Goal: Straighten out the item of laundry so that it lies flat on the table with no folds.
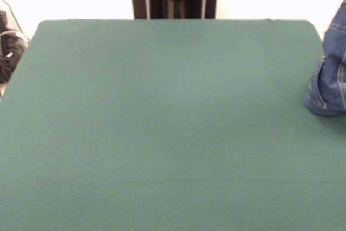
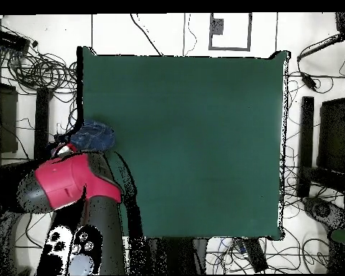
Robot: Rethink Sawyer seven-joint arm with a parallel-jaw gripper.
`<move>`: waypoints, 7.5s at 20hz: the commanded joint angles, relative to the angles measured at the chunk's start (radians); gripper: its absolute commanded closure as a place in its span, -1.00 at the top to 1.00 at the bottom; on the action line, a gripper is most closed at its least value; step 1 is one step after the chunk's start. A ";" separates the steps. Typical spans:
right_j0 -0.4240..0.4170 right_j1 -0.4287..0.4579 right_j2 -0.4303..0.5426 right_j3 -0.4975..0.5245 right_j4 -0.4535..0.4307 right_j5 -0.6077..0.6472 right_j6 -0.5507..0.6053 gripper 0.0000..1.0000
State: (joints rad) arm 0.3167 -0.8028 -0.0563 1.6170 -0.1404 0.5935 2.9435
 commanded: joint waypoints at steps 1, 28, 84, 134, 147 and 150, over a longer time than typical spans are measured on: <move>-0.083 -0.061 0.162 0.140 -0.122 0.004 -0.339 -1.00; -0.492 -0.196 0.544 0.385 -0.408 -0.074 -0.406 -1.00; -1.027 -0.277 1.116 0.616 -0.620 -0.065 -0.353 1.00; -0.372 0.083 0.511 0.117 -0.578 0.282 0.083 1.00; -0.234 0.143 0.403 -0.040 -0.487 0.329 0.114 1.00; -0.222 0.128 0.396 -0.069 -0.458 0.351 0.095 1.00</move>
State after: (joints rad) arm 0.0625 -0.6812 0.3860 1.6542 -0.6660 0.8359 2.9425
